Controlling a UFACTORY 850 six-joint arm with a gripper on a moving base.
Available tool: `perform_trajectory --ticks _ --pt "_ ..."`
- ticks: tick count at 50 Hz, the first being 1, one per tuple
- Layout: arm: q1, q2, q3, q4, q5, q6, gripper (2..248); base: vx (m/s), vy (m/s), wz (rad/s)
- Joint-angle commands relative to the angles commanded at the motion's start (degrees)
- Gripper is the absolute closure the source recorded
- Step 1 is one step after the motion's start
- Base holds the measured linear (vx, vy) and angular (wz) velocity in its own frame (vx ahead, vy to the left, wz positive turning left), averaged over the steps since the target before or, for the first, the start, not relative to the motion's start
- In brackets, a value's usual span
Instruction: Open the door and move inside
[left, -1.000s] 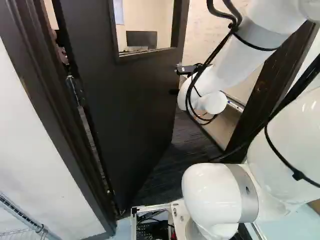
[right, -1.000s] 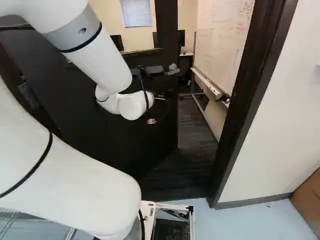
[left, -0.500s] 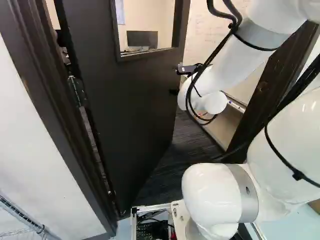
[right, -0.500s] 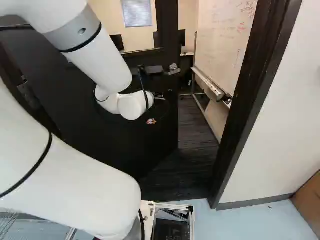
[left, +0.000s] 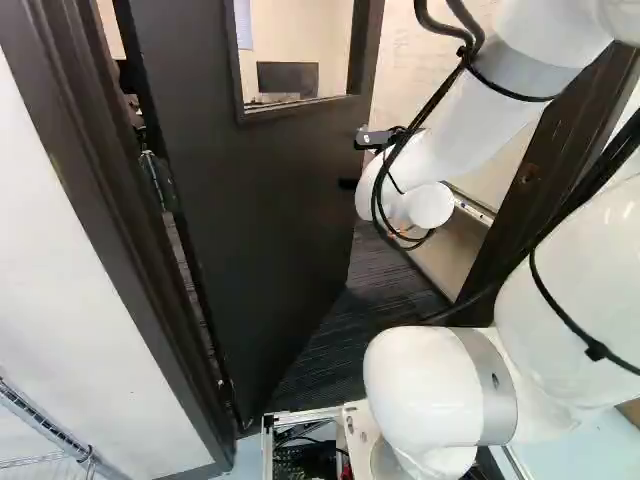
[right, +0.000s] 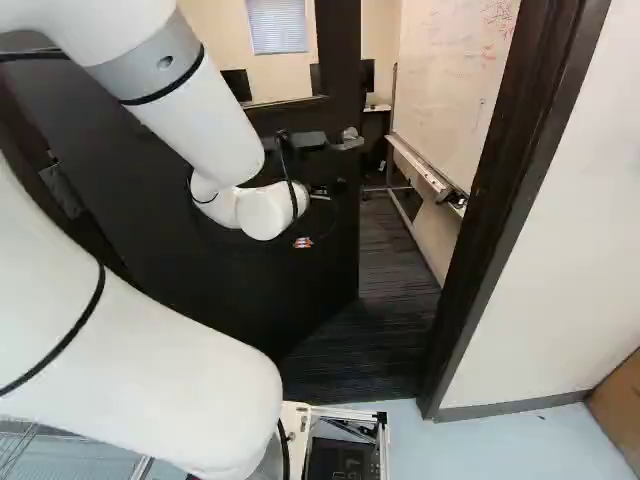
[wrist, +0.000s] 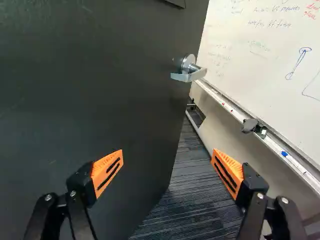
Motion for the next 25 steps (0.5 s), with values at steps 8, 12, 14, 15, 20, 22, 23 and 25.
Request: perform_trajectory --ticks 8,12,14,15,20,22,23,25 --pt "0.0 0.0 0.0 0.0 0.0 0.0 3 0.0 0.001 0.005" --pt "0.0 0.0 0.0 0.0 0.0 0.0 3 -0.001 0.015 0.063" --pt "0.0 0.0 0.0 0.0 0.0 0.0 3 0.0 0.019 0.083" --pt "0.0 0.0 0.0 0.0 0.0 0.0 3 0.002 0.018 0.079" --pt "0.0 0.0 0.0 0.0 0.0 0.0 3 0.001 0.022 0.11" --pt "0.0 0.0 0.0 0.0 0.0 0.0 3 -0.001 0.024 0.119" --pt "0.0 0.0 0.0 0.0 0.0 0.0 3 0.0 0.031 0.153" --pt "0.0 0.0 0.0 0.0 0.0 0.0 3 0.001 0.03 0.145"
